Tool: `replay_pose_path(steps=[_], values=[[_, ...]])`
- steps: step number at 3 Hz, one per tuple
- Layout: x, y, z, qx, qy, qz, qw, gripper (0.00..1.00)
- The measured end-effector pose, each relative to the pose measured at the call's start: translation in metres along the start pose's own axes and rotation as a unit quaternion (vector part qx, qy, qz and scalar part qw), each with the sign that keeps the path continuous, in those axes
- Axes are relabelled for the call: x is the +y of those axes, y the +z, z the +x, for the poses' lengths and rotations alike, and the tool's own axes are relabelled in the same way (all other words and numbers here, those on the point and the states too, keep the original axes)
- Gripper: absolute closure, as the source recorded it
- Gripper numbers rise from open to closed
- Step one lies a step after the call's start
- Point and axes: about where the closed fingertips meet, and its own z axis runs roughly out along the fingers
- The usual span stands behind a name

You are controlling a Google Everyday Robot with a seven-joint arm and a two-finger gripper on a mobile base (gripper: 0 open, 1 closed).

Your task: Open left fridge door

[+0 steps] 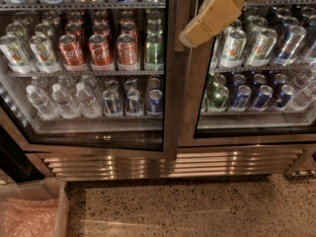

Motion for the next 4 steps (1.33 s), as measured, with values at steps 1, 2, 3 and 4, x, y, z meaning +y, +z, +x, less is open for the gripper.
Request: replay_pose_path(steps=[1, 2, 3, 4], values=[[0.002, -0.029, 0.0, 0.022, 0.0, 0.046, 0.9987, 0.06], [0.005, -0.048, 0.0, 0.027, 0.0, 0.076, 0.9967, 0.05], [0.01, -0.043, 0.005, -0.001, 0.006, 0.075, 0.9971, 0.0], [0.01, -0.043, 0.005, -0.001, 0.006, 0.075, 0.9971, 0.0]])
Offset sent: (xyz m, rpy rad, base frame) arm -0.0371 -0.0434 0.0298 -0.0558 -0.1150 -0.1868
